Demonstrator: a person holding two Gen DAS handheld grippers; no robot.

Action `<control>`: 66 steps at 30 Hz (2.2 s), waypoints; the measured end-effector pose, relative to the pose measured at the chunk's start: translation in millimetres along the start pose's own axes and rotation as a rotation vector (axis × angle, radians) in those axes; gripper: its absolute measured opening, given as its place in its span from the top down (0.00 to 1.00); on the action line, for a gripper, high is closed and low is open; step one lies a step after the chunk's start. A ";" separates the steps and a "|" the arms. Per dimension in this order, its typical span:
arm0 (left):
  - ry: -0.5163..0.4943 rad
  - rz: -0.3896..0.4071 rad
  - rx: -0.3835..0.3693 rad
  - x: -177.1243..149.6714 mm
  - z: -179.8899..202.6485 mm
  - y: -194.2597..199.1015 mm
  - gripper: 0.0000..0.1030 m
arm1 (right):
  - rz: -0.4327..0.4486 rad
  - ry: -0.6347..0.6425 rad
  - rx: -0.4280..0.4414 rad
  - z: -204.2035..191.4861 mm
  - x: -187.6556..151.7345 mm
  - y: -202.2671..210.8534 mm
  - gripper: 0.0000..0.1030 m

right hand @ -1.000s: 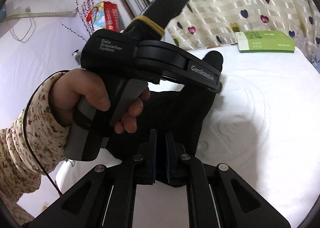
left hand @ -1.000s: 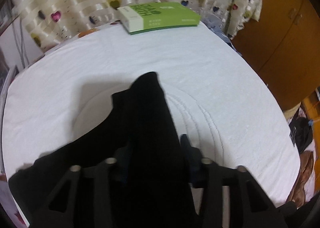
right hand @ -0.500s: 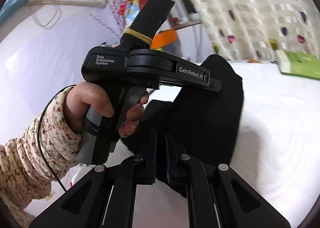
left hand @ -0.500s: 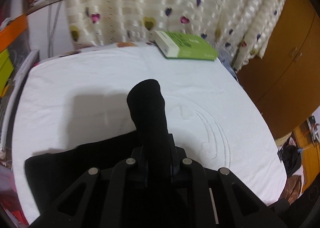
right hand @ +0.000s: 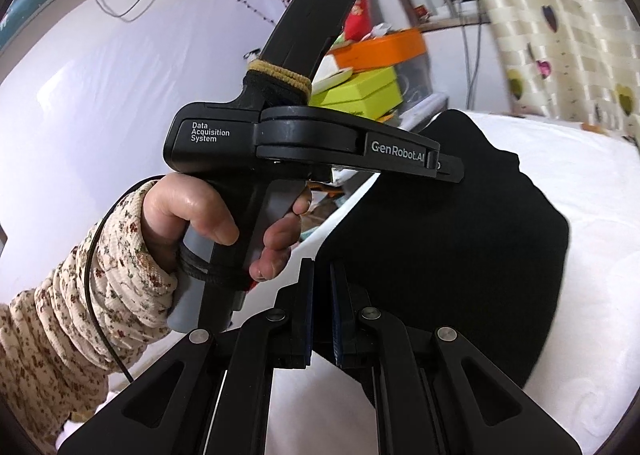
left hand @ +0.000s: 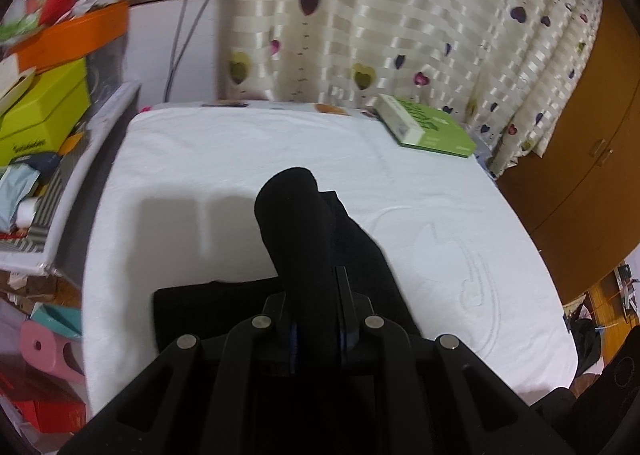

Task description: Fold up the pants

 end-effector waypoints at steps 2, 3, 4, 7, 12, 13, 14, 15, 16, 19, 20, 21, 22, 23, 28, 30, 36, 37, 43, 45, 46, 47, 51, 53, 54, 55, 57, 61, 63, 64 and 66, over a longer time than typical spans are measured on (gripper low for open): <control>0.008 0.001 0.013 -2.9 -13.3 1.3 0.85 | -0.013 0.009 0.011 -4.3 -2.5 -10.4 0.93; 0.014 0.006 0.015 -4.0 -19.5 2.1 0.85 | -0.020 0.010 0.015 -5.6 -3.2 -15.6 0.93; 0.017 0.008 0.018 -6.1 -24.4 3.3 0.85 | -0.028 0.008 0.020 -5.6 -3.6 -21.5 0.93; 0.046 0.003 0.031 -11.9 -44.0 3.5 0.85 | -0.048 0.006 0.034 -8.8 -7.2 -36.1 0.93; 0.068 -0.010 0.055 -22.4 -67.9 0.5 0.85 | -0.077 -0.014 0.029 -7.9 -16.7 -57.4 0.93; 0.066 -0.015 0.059 -24.0 -71.2 -2.4 0.85 | -0.090 -0.025 0.025 -5.3 -19.3 -62.8 0.93; 0.071 -0.023 0.061 -26.2 -75.2 -6.4 0.84 | -0.100 -0.036 0.026 -4.9 -22.0 -65.1 0.93; 0.078 -0.032 0.061 -28.7 -78.5 -9.8 0.83 | -0.106 -0.045 0.026 -3.5 -23.2 -68.1 0.92; 0.085 -0.039 0.063 -31.8 -82.1 -12.6 0.82 | -0.112 -0.055 0.027 -2.4 -24.9 -70.2 0.92; 0.093 -0.031 0.046 -35.5 -84.8 -13.1 0.81 | -0.123 -0.065 0.032 -2.3 -28.6 -75.6 0.90; 0.091 -0.028 0.044 -36.3 -85.1 -12.0 0.80 | -0.125 -0.066 0.030 -2.6 -29.9 -77.3 0.90; 0.086 -0.026 0.045 -36.6 -85.9 -10.4 0.79 | -0.127 -0.067 0.032 -2.2 -30.0 -80.0 0.90; 0.079 -0.025 0.051 -36.8 -86.2 -9.6 0.76 | -0.126 -0.066 0.029 -1.9 -30.3 -82.1 0.89; 0.071 -0.023 0.059 -37.0 -86.7 -7.9 0.73 | -0.125 -0.064 0.028 -2.3 -30.2 -82.9 0.89; 0.073 0.004 0.101 -33.9 -95.3 3.4 0.67 | -0.097 -0.024 0.070 -9.0 -22.9 -76.7 0.62; 0.089 0.014 0.106 -35.1 -99.3 11.7 0.62 | -0.084 0.023 0.052 -11.4 -20.3 -68.8 0.54; 0.121 0.074 0.127 -41.5 -102.6 43.2 0.59 | -0.102 0.169 -0.017 -3.1 -22.3 -46.0 0.52; 0.131 0.077 0.131 -44.0 -103.4 47.1 0.58 | -0.122 0.225 -0.039 -3.2 -26.5 -45.5 0.48; 0.210 0.100 0.145 -67.7 -107.0 68.3 0.56 | -0.225 0.431 -0.055 -4.8 -56.1 -55.4 0.47; 0.244 0.107 0.151 -75.5 -109.3 73.2 0.51 | -0.226 0.464 -0.071 -4.0 -60.2 -63.6 0.46; 0.263 0.113 0.153 -79.4 -111.1 76.0 0.49 | -0.227 0.478 -0.080 -3.7 -61.2 -68.9 0.45; 0.280 0.121 0.153 -82.8 -112.4 79.3 0.48 | -0.234 0.494 -0.098 -2.9 -62.8 -75.3 0.44; 0.352 0.124 0.160 -94.3 -118.3 85.1 0.46 | -0.226 0.540 -0.158 -6.8 -63.4 -86.4 0.39; 0.365 0.127 0.160 -96.4 -119.6 85.0 0.46 | -0.228 0.579 -0.171 -8.3 -64.7 -96.5 0.36; 0.369 0.124 0.159 -97.8 -119.9 84.8 0.46 | -0.234 0.594 -0.179 -8.4 -66.8 -100.3 0.34; 0.373 0.122 0.157 -98.6 -120.1 84.3 0.46 | -0.236 0.603 -0.184 -8.7 -68.1 -100.7 0.34; 0.383 0.116 0.166 -100.6 -122.0 82.5 0.46 | -0.238 0.614 -0.199 -8.6 -69.4 -102.2 0.33; 0.430 0.108 0.150 -106.1 -127.2 77.9 0.46 | -0.246 0.672 -0.226 -8.3 -72.0 -107.4 0.33; 0.453 0.107 0.143 -108.5 -129.8 75.4 0.46 | -0.238 0.674 -0.236 -7.6 -72.2 -106.9 0.33; 0.469 0.106 0.140 -109.5 -131.3 74.3 0.46 | -0.238 0.662 -0.241 -6.5 -71.0 -106.3 0.33; 0.481 0.105 0.133 -109.9 -132.0 72.7 0.46 | -0.235 0.658 -0.250 -5.8 -69.8 -106.6 0.37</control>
Point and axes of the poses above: each gripper's, at about its wrist camera, not at the fingertips, and y roughly against the way its jaws point, z to its right, x to its top, the point moved 6 cm from there along -y, roughly the way its jaws point, and after that the axes turned 13 degrees about z, right-handed, at the moved point
